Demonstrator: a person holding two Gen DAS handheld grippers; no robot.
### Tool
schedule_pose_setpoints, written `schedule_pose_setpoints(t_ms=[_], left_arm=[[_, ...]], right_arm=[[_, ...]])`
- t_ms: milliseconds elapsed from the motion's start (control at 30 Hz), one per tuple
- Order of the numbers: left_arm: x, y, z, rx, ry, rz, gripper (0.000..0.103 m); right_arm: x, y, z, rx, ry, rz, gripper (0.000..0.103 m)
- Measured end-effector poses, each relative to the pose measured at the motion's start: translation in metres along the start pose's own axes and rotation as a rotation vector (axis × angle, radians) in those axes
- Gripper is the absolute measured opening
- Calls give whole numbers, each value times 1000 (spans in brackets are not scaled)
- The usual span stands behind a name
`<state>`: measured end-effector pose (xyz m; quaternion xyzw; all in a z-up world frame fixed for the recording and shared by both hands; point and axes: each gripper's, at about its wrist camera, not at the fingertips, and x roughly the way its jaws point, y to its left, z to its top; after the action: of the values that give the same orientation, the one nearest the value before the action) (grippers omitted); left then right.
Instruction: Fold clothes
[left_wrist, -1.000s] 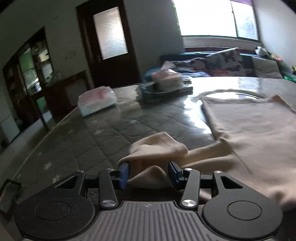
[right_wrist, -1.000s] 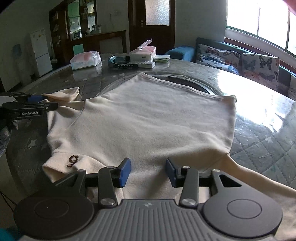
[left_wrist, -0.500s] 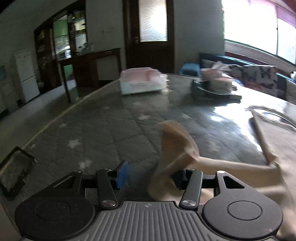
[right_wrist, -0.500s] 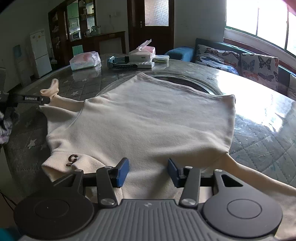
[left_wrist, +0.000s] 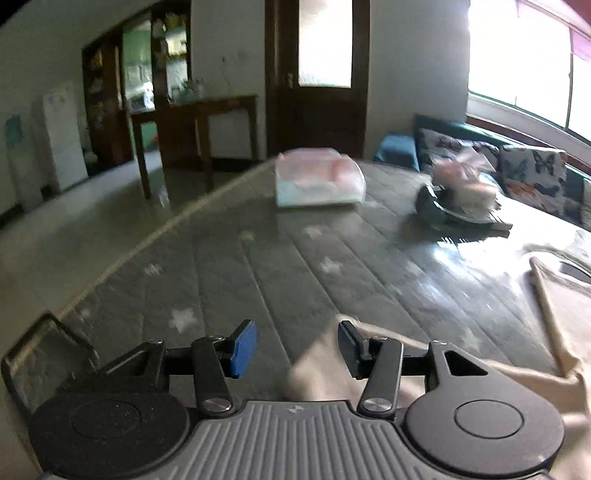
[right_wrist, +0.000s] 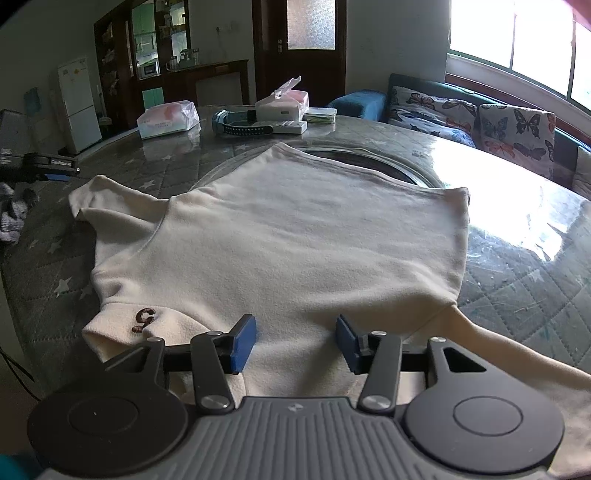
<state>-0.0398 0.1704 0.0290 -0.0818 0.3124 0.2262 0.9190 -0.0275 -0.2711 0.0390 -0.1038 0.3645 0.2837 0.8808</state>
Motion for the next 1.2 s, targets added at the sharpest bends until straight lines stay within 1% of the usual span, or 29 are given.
schedule_pose_setpoints(t_ms=[67, 133, 200, 233, 267, 333, 367, 433, 500, 567, 667, 733, 767, 867, 933, 1000, 1100, 1200], left_arm=[[-2, -5, -7, 23, 26, -29, 51], [1, -15, -15, 95, 23, -11, 48], [3, -24, -16, 158, -11, 11, 46], [6, -29, -14, 188, -16, 12, 43], [9, -33, -12, 217, -20, 12, 38], [21, -41, -6, 282, -34, 35, 36], [26, -45, -3, 315, -43, 52, 32], [38, -51, 3, 357, -51, 61, 31], [48, -59, 8, 411, -65, 78, 32], [55, -64, 11, 434, -71, 84, 32], [59, -63, 14, 428, -66, 78, 34], [57, -60, 15, 407, -60, 78, 43], [55, -58, 16, 393, -58, 79, 50], [44, -56, 19, 355, -50, 103, 52], [31, -59, 18, 345, -59, 89, 52], [15, -67, 15, 331, -74, 35, 52], [-11, -86, 5, 338, -81, -73, 52], [-33, -113, -5, 366, -75, -202, 52]], right_arm=[[0, 1, 0, -2, 1, -2, 52], [0, 1, 0, -3, 1, -2, 53], [0, 0, 0, -2, 2, 0, 54], [0, 0, 0, -3, 2, -1, 54], [0, 1, 0, -4, 3, -2, 54], [0, 1, 0, -4, 4, -4, 55], [0, 1, 0, -3, 4, -4, 55], [0, 2, 0, -1, 4, -6, 56], [0, 2, 0, -2, 4, -7, 56], [0, 2, 0, -2, 6, -8, 56], [0, 3, 0, -2, 7, -8, 57], [0, 2, 0, -1, 6, -7, 57], [0, 2, 0, 0, 7, -6, 57], [-1, 2, 0, 2, 6, -5, 57], [-4, 1, 0, 10, -4, -9, 57], [-7, 1, 1, 21, -16, -15, 57], [-18, -4, -1, 57, -46, -21, 57], [-29, -13, -7, 98, -65, -43, 57]])
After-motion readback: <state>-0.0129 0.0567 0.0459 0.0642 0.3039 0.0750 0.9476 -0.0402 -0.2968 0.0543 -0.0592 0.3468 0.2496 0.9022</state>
